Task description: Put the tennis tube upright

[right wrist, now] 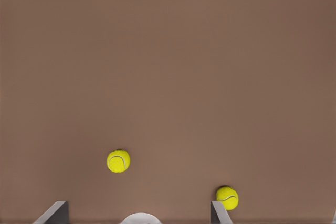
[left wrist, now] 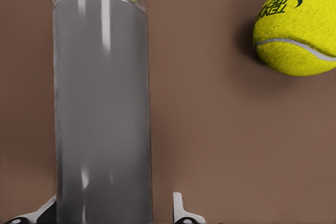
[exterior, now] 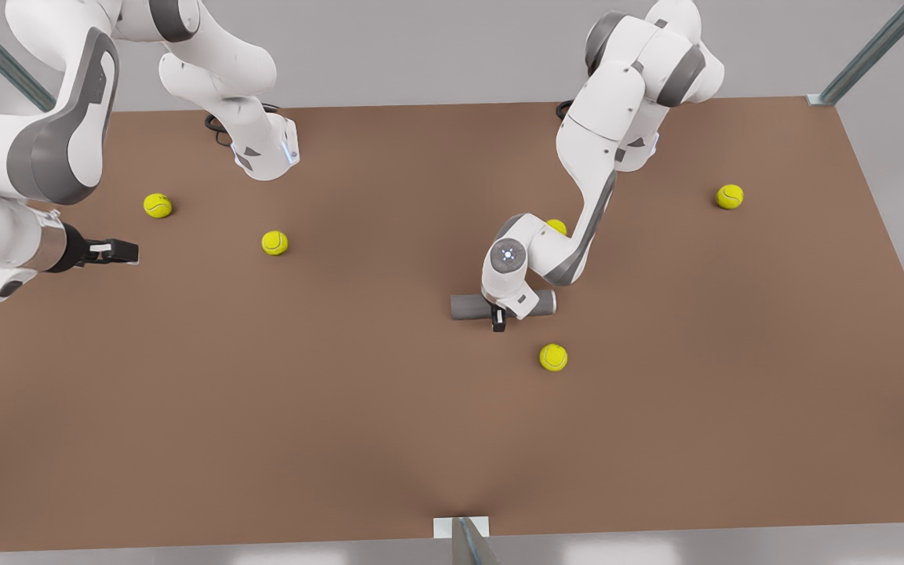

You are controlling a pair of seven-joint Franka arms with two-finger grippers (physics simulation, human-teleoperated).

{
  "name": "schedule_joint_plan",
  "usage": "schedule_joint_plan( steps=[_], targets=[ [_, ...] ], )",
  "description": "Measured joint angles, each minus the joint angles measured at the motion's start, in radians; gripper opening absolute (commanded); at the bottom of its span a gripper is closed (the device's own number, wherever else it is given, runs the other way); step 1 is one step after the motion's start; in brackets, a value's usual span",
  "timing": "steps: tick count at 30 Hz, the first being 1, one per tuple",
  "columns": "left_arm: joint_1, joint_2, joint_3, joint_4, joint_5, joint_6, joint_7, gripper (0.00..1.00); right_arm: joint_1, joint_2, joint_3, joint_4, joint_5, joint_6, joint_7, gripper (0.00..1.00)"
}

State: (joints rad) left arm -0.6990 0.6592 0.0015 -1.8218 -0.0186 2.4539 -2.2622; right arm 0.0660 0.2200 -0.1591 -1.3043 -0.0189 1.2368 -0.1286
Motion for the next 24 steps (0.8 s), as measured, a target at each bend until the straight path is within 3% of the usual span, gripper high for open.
schedule_joint_plan(
  steps=[5, 15, 20, 24],
  targets=[
    [0.001, 0.009, 0.000, 0.004, -0.005, 0.002, -0.005, 0.68, 0.001, 0.001, 0.001, 0.000, -0.001, 0.000, 0.004, 1.00],
    [0.015, -0.024, 0.030, 0.043, -0.016, -0.020, -0.008, 0.67, 0.011, 0.005, 0.002, 0.001, -0.001, -0.001, 0.009, 1.00],
    [0.018, -0.148, 0.201, 0.175, 0.046, -0.328, 0.038, 0.67, 0.011, 0.006, 0.002, 0.002, -0.001, -0.001, 0.011, 1.00],
    [0.008, -0.210, 0.230, 0.193, 0.372, -0.603, 0.077, 0.67, 0.011, 0.007, 0.002, 0.002, -0.001, -0.001, 0.011, 1.00]
  ],
)
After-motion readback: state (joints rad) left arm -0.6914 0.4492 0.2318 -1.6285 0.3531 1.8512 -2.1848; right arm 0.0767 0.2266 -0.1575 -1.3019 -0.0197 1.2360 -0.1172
